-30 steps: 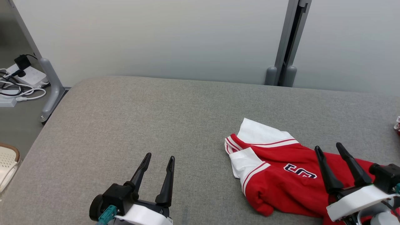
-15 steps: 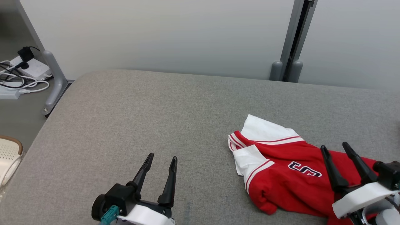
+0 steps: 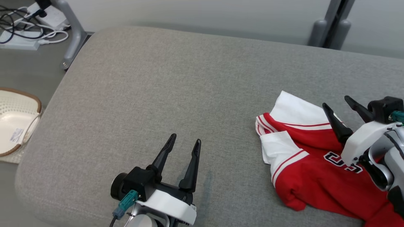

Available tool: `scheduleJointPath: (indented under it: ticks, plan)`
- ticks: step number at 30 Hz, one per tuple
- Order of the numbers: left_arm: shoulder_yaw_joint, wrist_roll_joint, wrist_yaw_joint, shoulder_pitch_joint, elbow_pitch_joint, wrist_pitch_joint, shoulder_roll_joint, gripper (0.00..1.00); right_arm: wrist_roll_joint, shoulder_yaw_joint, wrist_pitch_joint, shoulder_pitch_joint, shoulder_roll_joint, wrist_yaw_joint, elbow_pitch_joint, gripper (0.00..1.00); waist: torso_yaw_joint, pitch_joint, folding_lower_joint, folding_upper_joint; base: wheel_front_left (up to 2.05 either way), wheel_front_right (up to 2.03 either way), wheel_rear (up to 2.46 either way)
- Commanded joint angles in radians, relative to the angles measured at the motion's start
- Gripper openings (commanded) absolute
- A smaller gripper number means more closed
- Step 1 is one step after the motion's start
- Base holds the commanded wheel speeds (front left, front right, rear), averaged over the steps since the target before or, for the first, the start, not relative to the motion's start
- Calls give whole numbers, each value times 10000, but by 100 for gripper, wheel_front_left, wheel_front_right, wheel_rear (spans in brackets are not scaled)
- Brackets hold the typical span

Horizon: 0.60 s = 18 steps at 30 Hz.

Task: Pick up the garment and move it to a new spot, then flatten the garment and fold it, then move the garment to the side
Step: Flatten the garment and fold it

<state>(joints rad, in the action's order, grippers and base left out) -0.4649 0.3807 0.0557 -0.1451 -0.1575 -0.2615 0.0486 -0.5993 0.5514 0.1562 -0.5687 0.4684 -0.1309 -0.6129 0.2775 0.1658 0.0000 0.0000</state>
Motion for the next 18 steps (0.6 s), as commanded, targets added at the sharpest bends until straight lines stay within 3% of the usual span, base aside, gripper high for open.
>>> scheduleJointPath:
  ticks: [1,7,18]
  plan:
    - [-88,123,110,-232,73,-29,43,100,-348,560,-267,-441,257,3,-185,100,588,544,0,0,0,0,0]
    - [-453,317,289,-441,226,-29,43,100,-1754,2722,-1148,-1730,1292,3,-401,100,1258,981,0,0,0,0,0]
    - [-772,516,458,-528,411,-29,38,100,-3293,5203,-1727,-3247,2295,3,-865,100,1769,1271,0,0,0,0,0]
